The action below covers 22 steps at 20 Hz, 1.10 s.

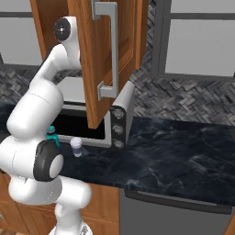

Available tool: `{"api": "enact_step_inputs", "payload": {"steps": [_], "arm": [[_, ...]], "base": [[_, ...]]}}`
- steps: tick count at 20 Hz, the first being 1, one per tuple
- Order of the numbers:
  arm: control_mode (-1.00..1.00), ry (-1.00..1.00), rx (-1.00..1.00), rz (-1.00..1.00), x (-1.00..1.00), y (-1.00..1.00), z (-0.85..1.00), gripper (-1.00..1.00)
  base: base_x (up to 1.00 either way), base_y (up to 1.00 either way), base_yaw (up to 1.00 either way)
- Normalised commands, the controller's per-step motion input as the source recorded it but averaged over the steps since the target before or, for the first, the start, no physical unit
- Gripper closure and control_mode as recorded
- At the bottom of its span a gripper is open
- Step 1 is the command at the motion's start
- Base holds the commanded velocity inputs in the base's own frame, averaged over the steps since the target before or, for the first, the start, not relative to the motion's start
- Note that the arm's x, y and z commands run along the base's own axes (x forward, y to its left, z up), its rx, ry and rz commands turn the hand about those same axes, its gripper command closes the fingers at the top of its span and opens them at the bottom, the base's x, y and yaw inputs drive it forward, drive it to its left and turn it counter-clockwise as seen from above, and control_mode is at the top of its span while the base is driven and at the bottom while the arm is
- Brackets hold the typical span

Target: Sort all alcoholic drinks to one cabinet, and non-alcoholic drinks to the other.

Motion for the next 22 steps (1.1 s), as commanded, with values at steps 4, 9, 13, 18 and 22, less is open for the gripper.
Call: {"api": "enact_step_inputs", "payload": {"steps": [4,9,13,18,22], "arm": [[-1.0,0.0,0.0,0.0,0.33,0.0,0.0,-1.0],[-1.0,0.0,0.0,0.0,0.3,0.0,0.0,-1.0],[-1.0,-0.01,0.0,0.01,-0.04,0.0,0.0,-1.0],[-1.0,-0.03,0.0,0.0,-0.78,0.1,-0.1,-1.0],[-1.0,0.0,0.0,0.0,-1.0,0.09,-0.18,-1.0]], "base": [[0.0,0.0,0.0],[0.0,0.0,0.0],[0.0,0.0,0.0],[0.0,0.0,0.0],[0.0,0.0,0.0]]}}
